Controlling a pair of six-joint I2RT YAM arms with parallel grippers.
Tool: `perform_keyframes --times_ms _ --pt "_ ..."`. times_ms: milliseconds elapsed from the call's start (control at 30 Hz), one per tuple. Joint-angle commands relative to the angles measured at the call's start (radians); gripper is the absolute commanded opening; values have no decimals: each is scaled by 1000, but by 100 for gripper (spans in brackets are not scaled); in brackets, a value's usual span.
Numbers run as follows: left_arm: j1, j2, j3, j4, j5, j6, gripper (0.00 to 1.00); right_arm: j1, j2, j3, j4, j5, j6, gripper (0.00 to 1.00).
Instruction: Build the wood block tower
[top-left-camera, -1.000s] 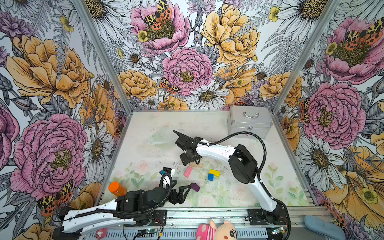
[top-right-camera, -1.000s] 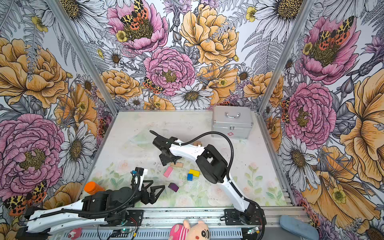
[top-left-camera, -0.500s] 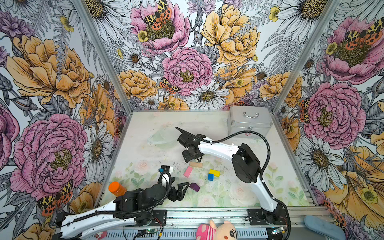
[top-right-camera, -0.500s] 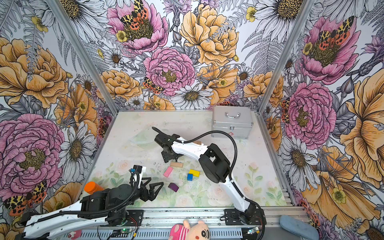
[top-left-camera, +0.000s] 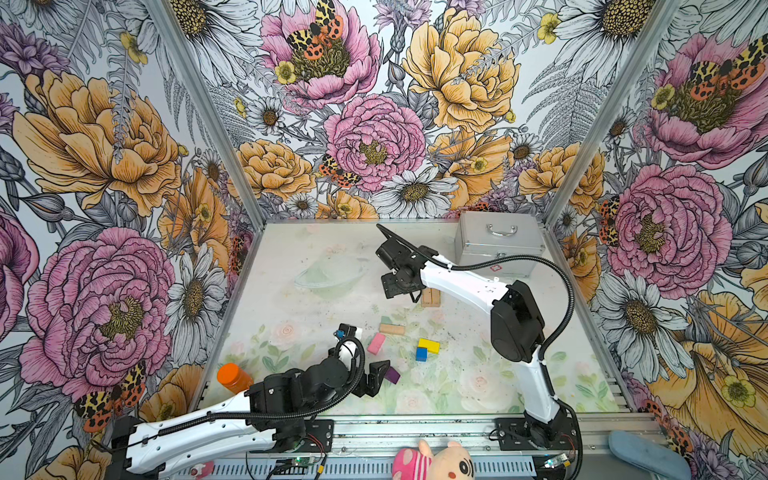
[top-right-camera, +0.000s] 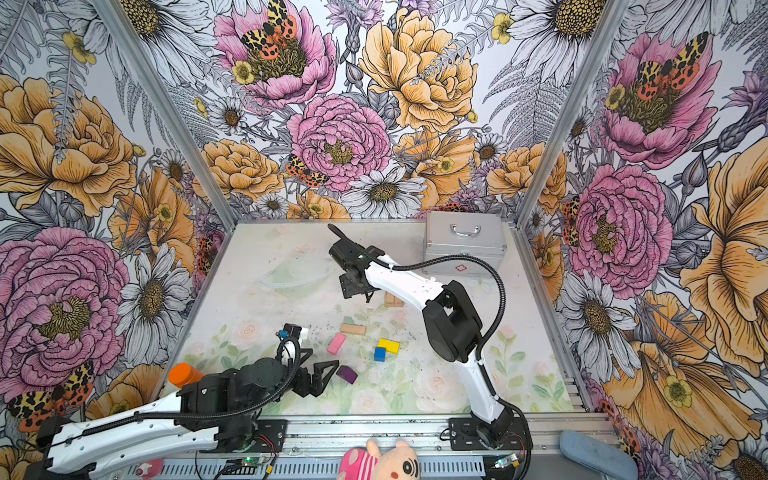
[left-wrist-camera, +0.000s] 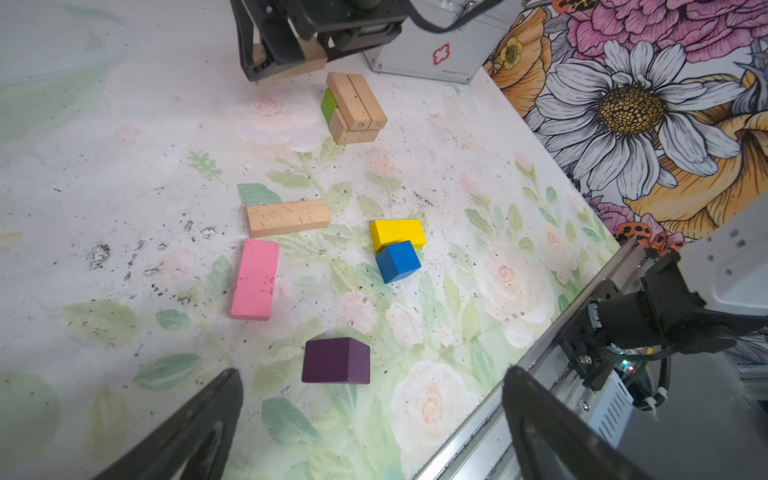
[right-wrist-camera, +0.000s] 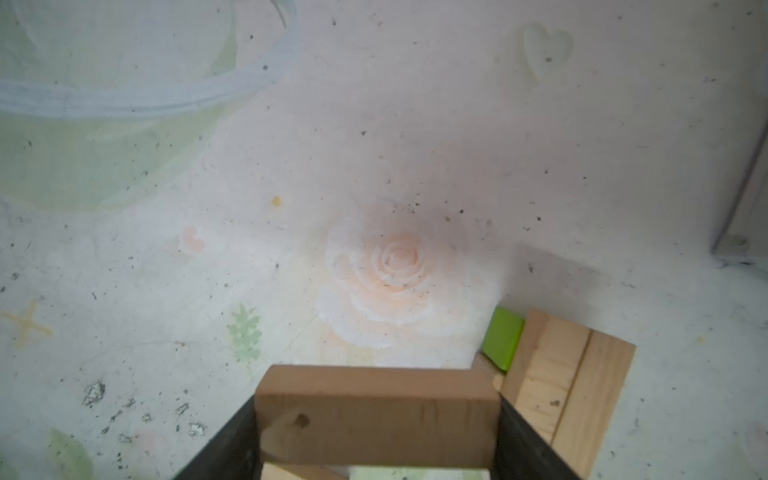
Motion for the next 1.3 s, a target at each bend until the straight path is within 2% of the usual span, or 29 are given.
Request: perform_keyframes --times_ms 0,167,633,933,1267 --pt "38 60 40 119 75 62 99 -38 -56 -25 -12 41 10 58" --pt "81 146 38 220 136 83 99 -91 -70 -69 -9 47 22 57" --pt "168 293 84 288 261 149 99 -138 -61 -124 10 21 111 56" --pt "207 305 87 291 310 169 99 -144 -61 -141 18 9 139 56" --pt "215 275 67 291 307 159 99 -157 -69 -163 21 3 142 56"
